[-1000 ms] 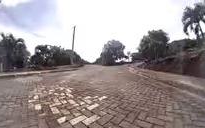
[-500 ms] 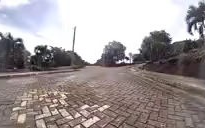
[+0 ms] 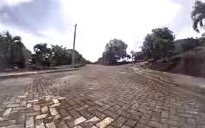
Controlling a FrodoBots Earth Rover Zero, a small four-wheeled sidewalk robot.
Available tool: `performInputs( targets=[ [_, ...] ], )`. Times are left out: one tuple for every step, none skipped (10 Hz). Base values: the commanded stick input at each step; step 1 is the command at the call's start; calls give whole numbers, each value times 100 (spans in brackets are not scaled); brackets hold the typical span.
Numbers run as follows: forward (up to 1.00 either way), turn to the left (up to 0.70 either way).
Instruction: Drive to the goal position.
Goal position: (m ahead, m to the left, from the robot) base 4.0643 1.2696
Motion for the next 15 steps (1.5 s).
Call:
performInputs(
  targets=[
    [70,0],
    [70,0],
    [70,0],
    [70,0],
    [70,0],
    [70,0],
    [70,0],
    [70,0],
    [70,0],
    [70,0],
    [70,0],
    [70,0],
    [70,0],
    [70,0],
    [70,0]
  ],
)
